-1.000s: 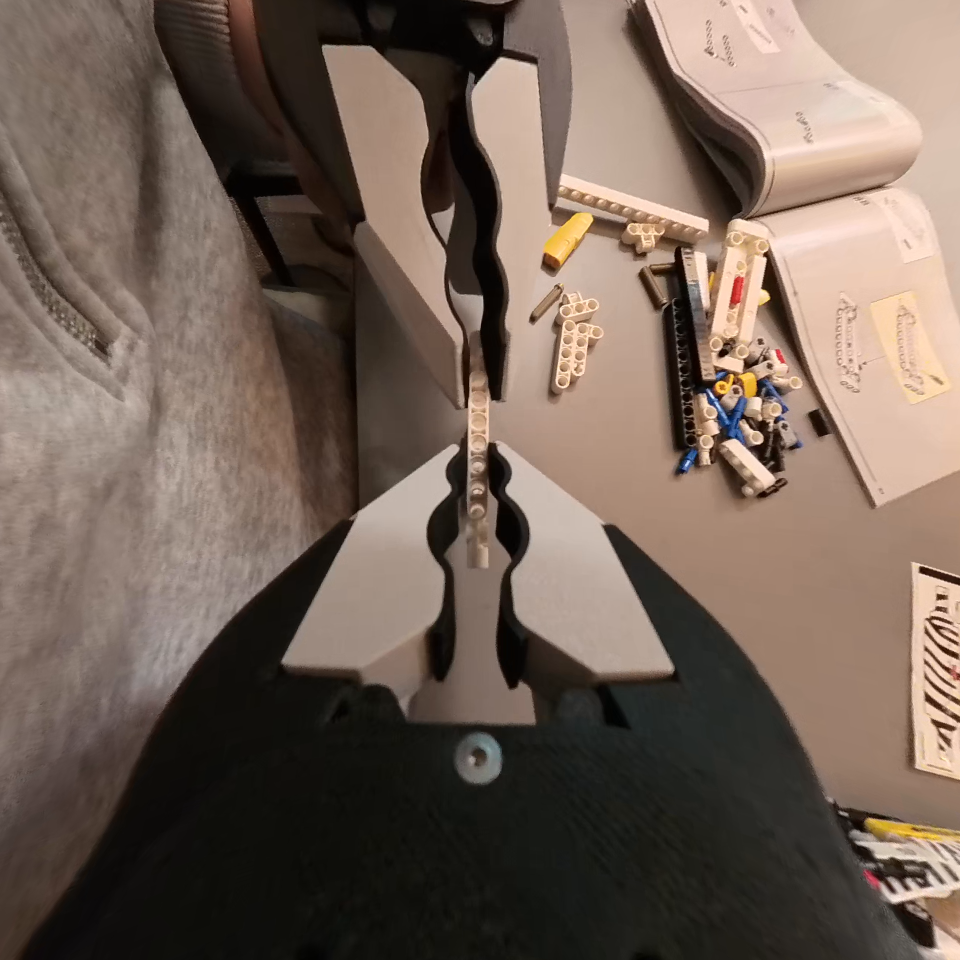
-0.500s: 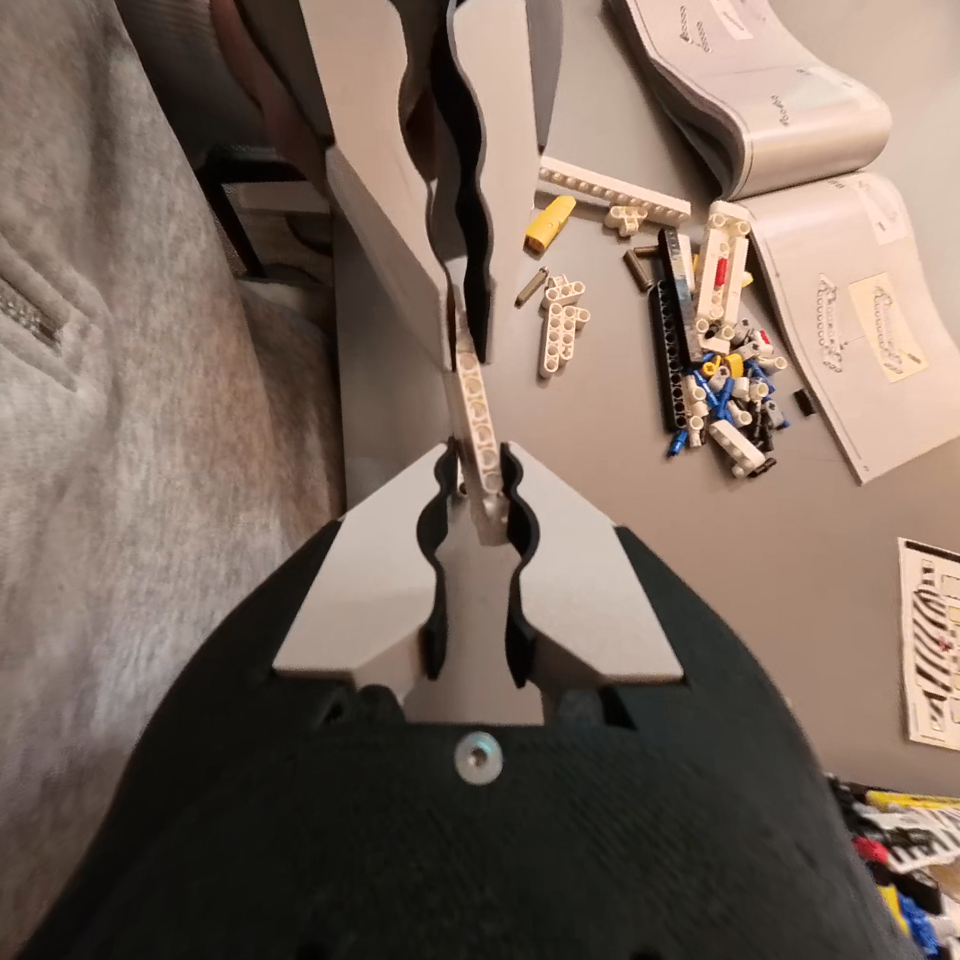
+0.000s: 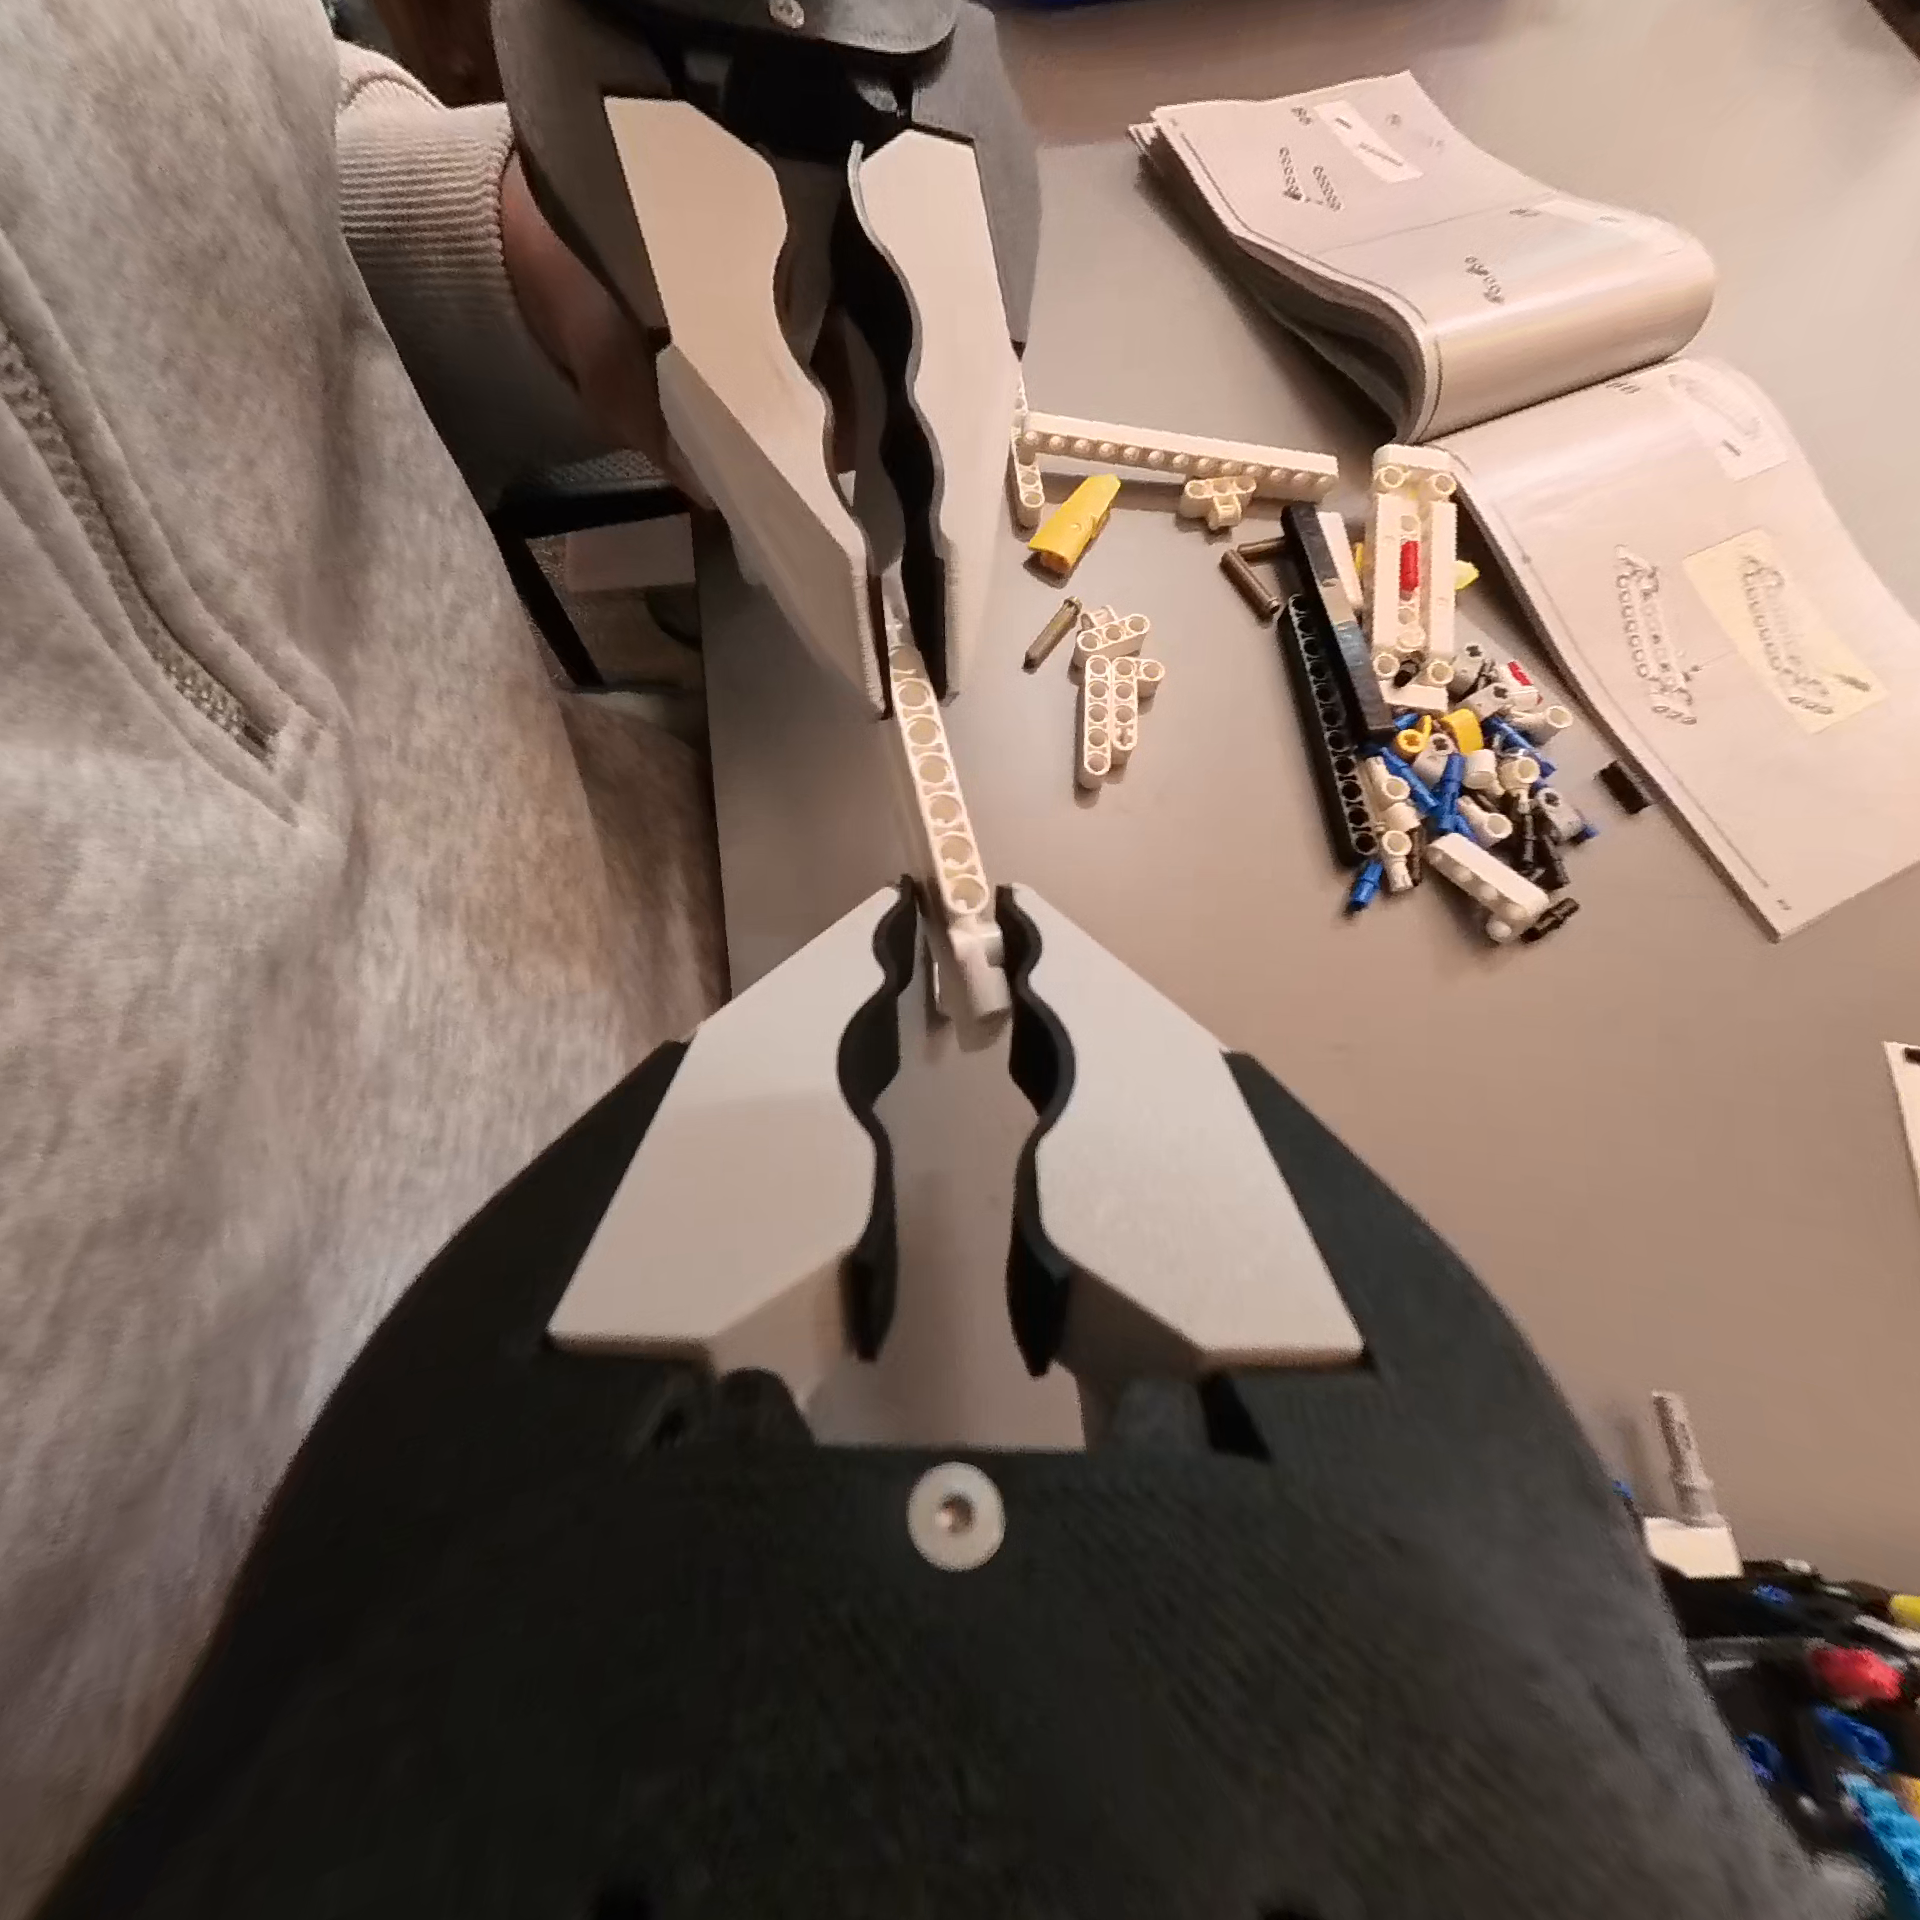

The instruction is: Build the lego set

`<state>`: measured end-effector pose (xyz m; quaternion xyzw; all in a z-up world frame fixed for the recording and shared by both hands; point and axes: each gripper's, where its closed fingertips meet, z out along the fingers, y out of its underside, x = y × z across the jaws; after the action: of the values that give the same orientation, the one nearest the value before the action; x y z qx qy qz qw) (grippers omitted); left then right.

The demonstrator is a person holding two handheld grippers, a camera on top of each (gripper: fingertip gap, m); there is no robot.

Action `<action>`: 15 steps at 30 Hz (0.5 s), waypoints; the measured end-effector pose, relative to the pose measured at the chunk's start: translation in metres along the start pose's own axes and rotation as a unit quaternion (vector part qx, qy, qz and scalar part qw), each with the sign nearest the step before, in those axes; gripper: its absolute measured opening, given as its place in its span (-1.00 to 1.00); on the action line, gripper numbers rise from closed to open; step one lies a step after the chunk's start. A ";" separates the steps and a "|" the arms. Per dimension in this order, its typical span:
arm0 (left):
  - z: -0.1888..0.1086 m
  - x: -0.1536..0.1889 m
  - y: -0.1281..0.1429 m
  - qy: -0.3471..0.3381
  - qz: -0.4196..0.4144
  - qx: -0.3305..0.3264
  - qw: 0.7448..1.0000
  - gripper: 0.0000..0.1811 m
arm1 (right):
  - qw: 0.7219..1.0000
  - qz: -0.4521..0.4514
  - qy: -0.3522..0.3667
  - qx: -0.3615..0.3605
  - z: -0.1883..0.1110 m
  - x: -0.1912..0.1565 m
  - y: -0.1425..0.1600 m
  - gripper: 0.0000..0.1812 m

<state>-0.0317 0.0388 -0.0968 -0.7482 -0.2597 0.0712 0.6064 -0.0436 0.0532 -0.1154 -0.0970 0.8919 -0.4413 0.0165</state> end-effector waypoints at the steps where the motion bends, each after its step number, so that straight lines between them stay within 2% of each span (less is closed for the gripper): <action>1: 0.001 0.000 0.000 0.001 0.000 -0.001 1.000 -0.94 | 1.000 -0.002 0.000 0.001 0.000 0.000 0.001 -0.89; 9: 0.004 0.002 0.001 0.007 -0.002 0.000 1.000 -0.93 | 1.000 0.019 -0.022 0.008 -0.002 -0.006 0.002 -0.94; 15: 0.007 -0.003 0.004 -0.002 -0.008 -0.011 1.000 -0.92 | 1.000 0.011 -0.014 0.004 0.000 -0.003 0.007 -0.94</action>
<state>-0.0358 0.0436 -0.1031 -0.7529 -0.2673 0.0650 0.5979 -0.0419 0.0581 -0.1206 -0.0933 0.8908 -0.4434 0.0340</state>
